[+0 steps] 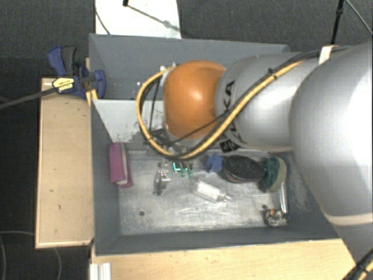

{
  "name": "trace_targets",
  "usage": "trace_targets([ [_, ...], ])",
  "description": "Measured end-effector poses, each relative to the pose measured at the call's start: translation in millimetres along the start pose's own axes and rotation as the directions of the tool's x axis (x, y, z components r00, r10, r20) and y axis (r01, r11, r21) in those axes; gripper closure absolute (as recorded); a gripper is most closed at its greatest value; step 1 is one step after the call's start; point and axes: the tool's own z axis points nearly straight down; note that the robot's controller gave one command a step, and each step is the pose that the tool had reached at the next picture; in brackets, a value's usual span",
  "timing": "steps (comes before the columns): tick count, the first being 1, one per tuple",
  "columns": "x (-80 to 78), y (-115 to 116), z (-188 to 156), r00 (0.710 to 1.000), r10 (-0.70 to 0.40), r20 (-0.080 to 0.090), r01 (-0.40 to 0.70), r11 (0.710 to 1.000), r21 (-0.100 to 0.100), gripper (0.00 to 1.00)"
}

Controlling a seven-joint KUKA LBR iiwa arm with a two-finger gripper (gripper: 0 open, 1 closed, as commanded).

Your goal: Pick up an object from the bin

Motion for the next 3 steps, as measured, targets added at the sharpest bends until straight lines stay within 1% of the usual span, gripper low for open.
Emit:
trace_targets([
  [1,-29.9,-133,29,0.990,0.140,0.004,-0.140,0.990,0.003,0.00],
  [2,-1.8,-226,57,0.999,-0.045,0.006,0.045,0.999,0.001,0.00],
  [3,-17.0,-203,70,0.984,0.178,0.011,-0.178,0.984,-0.002,0.00],
])
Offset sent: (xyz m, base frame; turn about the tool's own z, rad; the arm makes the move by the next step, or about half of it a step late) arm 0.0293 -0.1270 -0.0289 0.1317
